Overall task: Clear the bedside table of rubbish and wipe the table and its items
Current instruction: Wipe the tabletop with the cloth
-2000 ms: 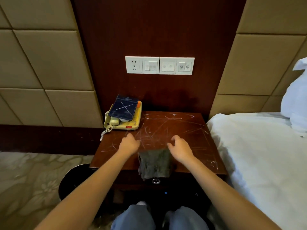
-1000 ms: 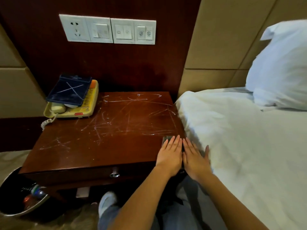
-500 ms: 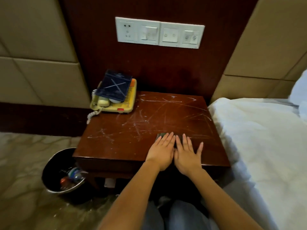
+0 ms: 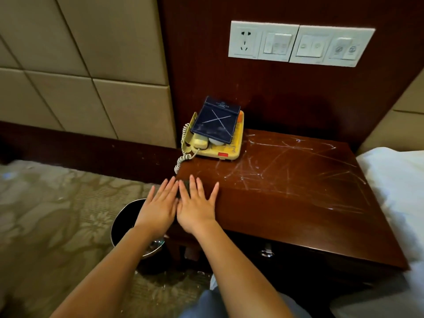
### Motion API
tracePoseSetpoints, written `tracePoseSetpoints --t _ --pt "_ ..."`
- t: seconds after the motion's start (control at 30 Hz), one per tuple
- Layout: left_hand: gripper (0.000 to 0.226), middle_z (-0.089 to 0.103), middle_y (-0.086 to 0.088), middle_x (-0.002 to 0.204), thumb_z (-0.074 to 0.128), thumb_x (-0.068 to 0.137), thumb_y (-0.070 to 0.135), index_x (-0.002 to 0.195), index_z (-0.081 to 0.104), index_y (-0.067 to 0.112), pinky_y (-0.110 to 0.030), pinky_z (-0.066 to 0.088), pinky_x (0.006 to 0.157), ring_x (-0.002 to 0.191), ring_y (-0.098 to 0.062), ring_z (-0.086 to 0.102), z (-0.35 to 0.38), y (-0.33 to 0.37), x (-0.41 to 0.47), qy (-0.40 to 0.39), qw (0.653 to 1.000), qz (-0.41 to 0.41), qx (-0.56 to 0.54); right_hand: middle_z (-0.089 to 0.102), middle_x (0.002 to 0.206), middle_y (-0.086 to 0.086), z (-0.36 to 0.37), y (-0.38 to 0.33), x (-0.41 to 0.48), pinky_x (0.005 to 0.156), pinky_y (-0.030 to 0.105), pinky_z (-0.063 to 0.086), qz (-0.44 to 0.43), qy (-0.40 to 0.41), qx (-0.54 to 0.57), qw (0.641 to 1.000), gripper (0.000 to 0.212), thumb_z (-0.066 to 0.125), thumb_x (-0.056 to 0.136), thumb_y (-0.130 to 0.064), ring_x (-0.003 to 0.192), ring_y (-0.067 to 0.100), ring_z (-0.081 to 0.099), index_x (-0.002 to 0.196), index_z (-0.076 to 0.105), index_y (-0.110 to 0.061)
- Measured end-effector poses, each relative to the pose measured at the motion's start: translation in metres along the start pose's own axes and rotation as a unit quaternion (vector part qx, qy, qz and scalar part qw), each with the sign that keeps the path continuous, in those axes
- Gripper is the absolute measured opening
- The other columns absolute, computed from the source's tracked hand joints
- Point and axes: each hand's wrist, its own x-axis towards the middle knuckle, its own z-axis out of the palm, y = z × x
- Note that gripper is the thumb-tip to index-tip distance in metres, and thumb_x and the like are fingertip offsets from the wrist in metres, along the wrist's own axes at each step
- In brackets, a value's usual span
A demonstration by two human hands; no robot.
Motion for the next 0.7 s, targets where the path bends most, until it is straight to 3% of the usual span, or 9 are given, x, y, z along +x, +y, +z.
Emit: tracePoseSetpoints --t 0.07,0.13,0.37,0.5,0.7 --pt "0.056 -0.007 0.005 0.158 0.006 0.099 0.04 0.151 -0.001 0.019 -0.03 -0.008 0.116 0.142 -0.005 -0.014 -0.002 0.002 0.002 -0.01 1.0 -0.014 -0.01 -0.014 0.16 0.003 -0.001 0.004 0.002 0.104 0.064 -0.023 -0.009 0.001 0.011 1.0 0.054 0.014 0.102 -0.037 0.146 0.019 -0.016 0.152 -0.002 -0.027" --pt "0.053 -0.006 0.002 0.159 0.016 0.103 0.031 0.151 -0.001 0.017 -0.029 -0.005 0.117 0.145 -0.009 -0.01 -0.002 0.007 0.002 -0.016 0.999 -0.023 -0.031 -0.014 0.16 0.002 -0.002 0.007 0.002 0.105 0.064 -0.023 -0.016 0.002 0.019 1.0 0.053 0.014 0.102 -0.036 0.146 0.018 -0.015 0.152 0.0 -0.027" --pt "0.055 -0.01 -0.003 0.159 0.014 0.103 0.033 0.15 -0.004 0.012 -0.029 -0.007 0.116 0.146 -0.013 -0.009 0.001 0.065 0.008 -0.008 1.0 -0.02 0.013 -0.015 0.16 0.0 -0.006 0.062 -0.025 0.106 0.065 -0.02 -0.011 0.014 0.027 0.999 0.053 0.013 0.102 -0.037 0.146 0.015 -0.015 0.152 -0.001 -0.028" --pt "0.061 -0.006 -0.005 0.159 0.005 0.098 0.04 0.151 -0.001 0.011 -0.031 -0.005 0.117 0.147 -0.016 -0.007 0.007 0.151 0.023 -0.018 0.999 0.048 0.01 -0.015 0.159 -0.002 -0.012 0.142 -0.061 0.106 0.065 -0.018 0.05 0.03 0.027 0.998 0.053 0.015 0.102 -0.037 0.146 0.013 -0.015 0.152 -0.001 -0.028" --pt "0.056 -0.009 -0.006 0.159 0.014 0.102 0.032 0.151 -0.003 0.009 -0.034 -0.006 0.119 0.146 -0.017 -0.01 0.027 0.31 0.039 -0.043 0.986 0.162 0.006 -0.014 0.159 -0.006 -0.019 0.278 -0.141 0.11 0.062 -0.012 0.186 0.044 0.015 0.982 0.053 0.01 0.101 -0.04 0.146 0.009 -0.013 0.152 -0.002 -0.031"
